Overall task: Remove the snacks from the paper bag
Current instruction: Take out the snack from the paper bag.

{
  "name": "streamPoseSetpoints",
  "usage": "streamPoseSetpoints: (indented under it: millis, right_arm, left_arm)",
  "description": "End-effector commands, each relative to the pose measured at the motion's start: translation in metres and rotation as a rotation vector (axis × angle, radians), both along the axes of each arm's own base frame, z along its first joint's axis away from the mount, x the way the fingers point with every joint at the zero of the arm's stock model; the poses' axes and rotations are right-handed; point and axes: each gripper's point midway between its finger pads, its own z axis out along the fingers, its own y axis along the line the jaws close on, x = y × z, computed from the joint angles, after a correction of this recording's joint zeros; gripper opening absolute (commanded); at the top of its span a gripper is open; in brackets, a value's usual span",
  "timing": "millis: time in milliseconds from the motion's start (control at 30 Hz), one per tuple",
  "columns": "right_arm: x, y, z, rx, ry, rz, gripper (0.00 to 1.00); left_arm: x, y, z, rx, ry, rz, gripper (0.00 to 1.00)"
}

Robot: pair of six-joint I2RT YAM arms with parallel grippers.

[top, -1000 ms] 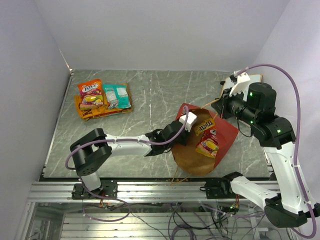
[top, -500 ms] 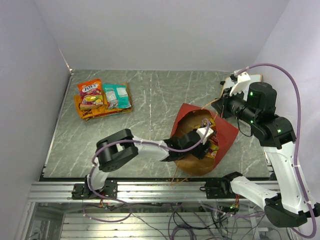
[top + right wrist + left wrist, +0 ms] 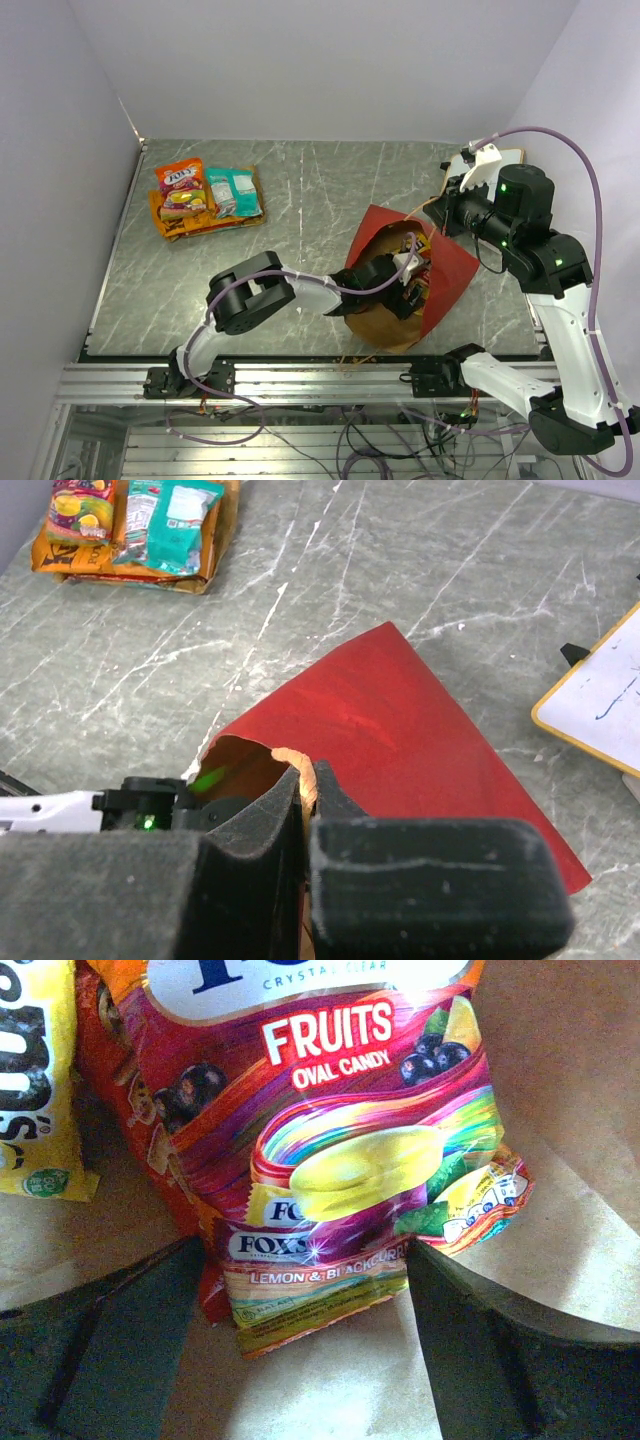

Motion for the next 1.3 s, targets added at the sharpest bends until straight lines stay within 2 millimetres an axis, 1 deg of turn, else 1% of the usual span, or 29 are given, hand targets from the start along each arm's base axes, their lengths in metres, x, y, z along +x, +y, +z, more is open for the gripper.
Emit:
streamPoseSetpoints:
  millis: [0,67,133,200,267,333,467,567,733,833,900,1033,1267]
  right_arm:
    - [0.001,-0.001,0.012,0.006,-0.042,-0.004,0.00]
    - [0.001,-0.001,0.013,0.008,-0.043,-0.005,0.00]
    - [0.001,-0.001,0.012,0.009,-0.043,-0.006,0.00]
    - [0.001,0.000,0.013,0.012,-0.043,-0.003,0.00]
    - [0.002,0.000,0.013,0.014,-0.042,-0.003,0.00]
    - [0.001,0.000,0.012,0.012,-0.042,-0.003,0.00]
    - [0.001,0.000,0.013,0.009,-0.042,-0.005,0.00]
    - [0.002,0.000,0.012,0.012,-0.042,-0.005,0.00]
    - [0.002,0.001,0.010,0.014,-0.040,-0.001,0.00]
    - [0.003,0.000,0.008,0.011,-0.036,-0.010,0.00]
    - [0.004,-0.001,0.008,0.011,-0.032,-0.022,0.00]
    - [0.008,-0.002,0.008,0.008,-0.034,-0.033,0.00]
    - [0.011,-0.006,0.008,-0.002,-0.036,-0.059,0.00]
  left_arm:
    - [-0.013,-0.008,-0.014,-0.074,0.093,-0.104,0.90]
    - [-0.014,-0.011,-0.019,-0.084,0.123,-0.115,0.84]
    - [-0.013,-0.012,-0.023,-0.093,0.145,-0.105,0.74]
    - [-0.010,-0.013,-0.026,-0.095,0.156,-0.081,0.63]
    - [-0.004,-0.013,-0.029,-0.081,0.167,-0.049,0.48]
    - [0.000,-0.011,-0.027,-0.068,0.165,-0.029,0.38]
    - [0.013,-0.003,-0.011,-0.054,0.125,0.031,0.20]
    - [0.022,0.004,0.008,-0.040,0.088,0.071,0.10]
    - [0.028,0.023,0.043,-0.013,0.038,0.125,0.07]
    - [0.028,0.038,0.060,0.022,0.011,0.144,0.07]
    - [0.027,0.045,0.068,0.058,0.004,0.150,0.07]
    - [0.020,0.057,0.081,0.093,-0.019,0.142,0.07]
    - [0.004,0.073,0.111,0.080,-0.005,0.103,0.07]
